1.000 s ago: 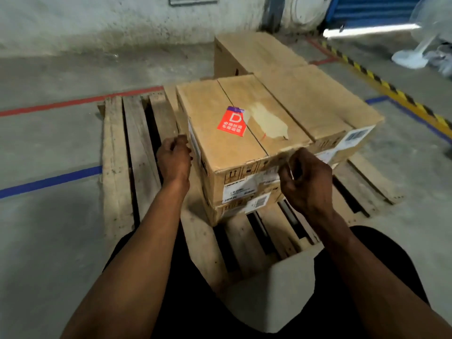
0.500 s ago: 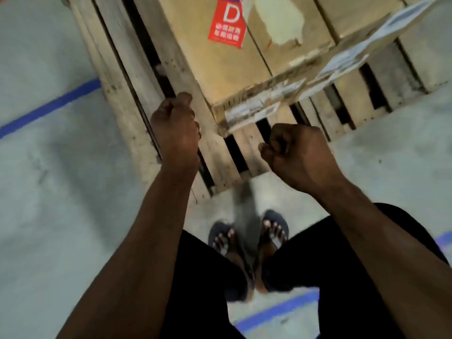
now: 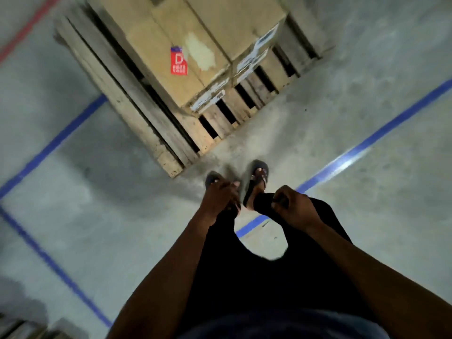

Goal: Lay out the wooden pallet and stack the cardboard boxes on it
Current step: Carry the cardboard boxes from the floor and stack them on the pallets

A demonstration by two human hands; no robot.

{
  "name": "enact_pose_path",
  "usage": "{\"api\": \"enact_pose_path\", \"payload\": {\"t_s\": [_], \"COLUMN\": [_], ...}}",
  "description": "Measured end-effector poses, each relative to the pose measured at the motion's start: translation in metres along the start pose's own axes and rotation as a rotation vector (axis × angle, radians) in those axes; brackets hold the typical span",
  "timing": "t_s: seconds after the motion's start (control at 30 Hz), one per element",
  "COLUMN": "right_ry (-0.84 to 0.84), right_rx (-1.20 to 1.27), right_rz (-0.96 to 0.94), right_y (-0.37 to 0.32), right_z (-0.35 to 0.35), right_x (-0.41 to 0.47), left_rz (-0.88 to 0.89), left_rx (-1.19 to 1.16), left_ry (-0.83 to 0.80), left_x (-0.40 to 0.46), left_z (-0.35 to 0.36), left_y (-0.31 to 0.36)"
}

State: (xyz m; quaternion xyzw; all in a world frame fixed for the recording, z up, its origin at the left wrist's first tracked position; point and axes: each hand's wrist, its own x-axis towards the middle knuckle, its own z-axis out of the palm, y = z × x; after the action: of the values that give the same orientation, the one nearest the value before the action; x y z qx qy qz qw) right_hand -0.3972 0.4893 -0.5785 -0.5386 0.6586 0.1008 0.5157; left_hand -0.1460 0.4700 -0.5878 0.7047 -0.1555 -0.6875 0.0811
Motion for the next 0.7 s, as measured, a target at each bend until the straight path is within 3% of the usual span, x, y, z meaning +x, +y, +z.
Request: {"api": "enact_pose_path", "payload": {"t_s": [0.13, 0.3, 0.53, 0.7], "right_ry": [-0.067, 0.136, 0.302, 0.41], "right_rx": [-0.026, 0.251, 0.471, 0.521], "right_rz": [0.091, 0.096, 0.135, 0.172], "right_y": [0.023, 0.082, 0.188, 0.249], "right_z": [-0.066, -0.151, -0.297, -0.407], "right_x": [-0.064, -0.091, -0.096, -0.09], "left_rz": [0.058, 0.167, 0.295, 0.553], "left_rx": [0.149, 0.385, 0.533, 0.389], "left_ry": [0.107, 0.187, 0.174, 0.159], "left_x": [-0.061, -0.079, -0.082, -0.082], "left_z": [0.006, 0.06, 0.243, 0.376], "left_y": [0.039, 0.134, 0.28, 0.36]}}
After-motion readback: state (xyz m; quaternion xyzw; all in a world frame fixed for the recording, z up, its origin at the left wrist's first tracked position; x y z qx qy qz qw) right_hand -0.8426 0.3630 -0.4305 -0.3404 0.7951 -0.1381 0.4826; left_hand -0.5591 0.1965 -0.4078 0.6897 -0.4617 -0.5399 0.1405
